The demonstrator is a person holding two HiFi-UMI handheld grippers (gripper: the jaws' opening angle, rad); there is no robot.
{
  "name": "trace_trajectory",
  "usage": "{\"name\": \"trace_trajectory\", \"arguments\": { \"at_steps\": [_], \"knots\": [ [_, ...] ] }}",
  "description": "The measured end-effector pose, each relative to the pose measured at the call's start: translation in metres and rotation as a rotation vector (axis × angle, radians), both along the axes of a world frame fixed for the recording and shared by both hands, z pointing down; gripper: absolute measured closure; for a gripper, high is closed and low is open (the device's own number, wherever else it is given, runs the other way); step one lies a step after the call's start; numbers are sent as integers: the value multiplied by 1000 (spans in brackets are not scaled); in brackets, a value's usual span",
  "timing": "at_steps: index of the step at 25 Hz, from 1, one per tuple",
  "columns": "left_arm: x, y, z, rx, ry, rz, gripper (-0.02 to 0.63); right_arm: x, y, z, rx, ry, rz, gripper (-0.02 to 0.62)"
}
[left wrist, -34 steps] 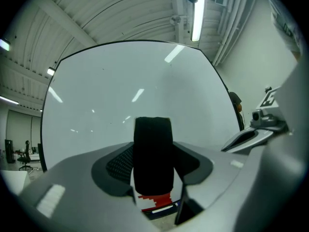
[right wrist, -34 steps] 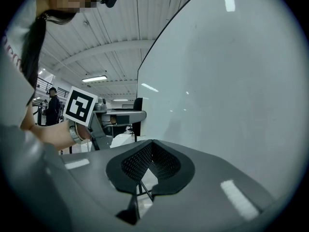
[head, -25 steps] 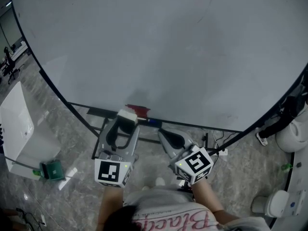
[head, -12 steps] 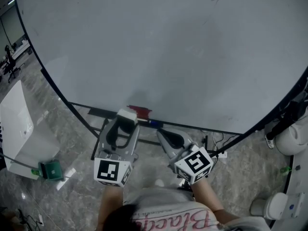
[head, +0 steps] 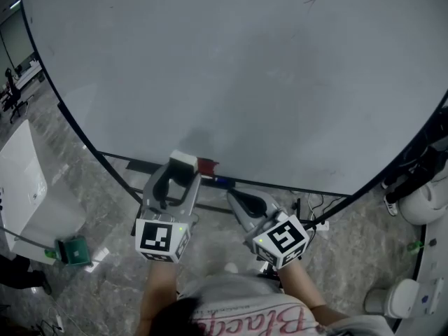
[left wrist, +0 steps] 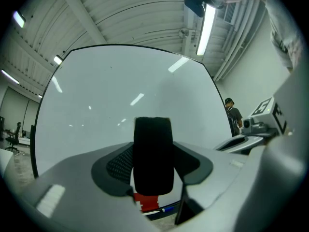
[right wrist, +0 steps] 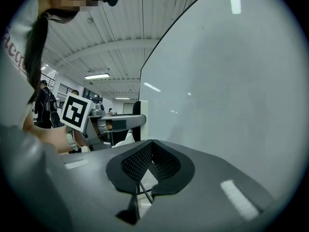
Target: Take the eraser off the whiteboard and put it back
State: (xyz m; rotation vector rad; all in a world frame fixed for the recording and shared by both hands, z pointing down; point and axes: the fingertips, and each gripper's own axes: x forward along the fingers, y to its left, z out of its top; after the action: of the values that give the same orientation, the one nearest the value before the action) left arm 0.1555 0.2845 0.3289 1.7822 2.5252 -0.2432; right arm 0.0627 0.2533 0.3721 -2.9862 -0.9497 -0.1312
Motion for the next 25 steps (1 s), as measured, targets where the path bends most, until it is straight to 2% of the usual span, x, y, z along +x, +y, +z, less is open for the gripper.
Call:
{"name": "trace_trajectory", "arguments": {
  "at_steps": [12, 25],
  "knots": [
    [8, 67, -35, -10, 156, -66, 374, -9, 7, 1, 9, -5, 40, 594],
    [-6, 119, -52, 28, 224, -91, 374, -20, 16, 6, 26, 7, 82, 594]
  ]
}}
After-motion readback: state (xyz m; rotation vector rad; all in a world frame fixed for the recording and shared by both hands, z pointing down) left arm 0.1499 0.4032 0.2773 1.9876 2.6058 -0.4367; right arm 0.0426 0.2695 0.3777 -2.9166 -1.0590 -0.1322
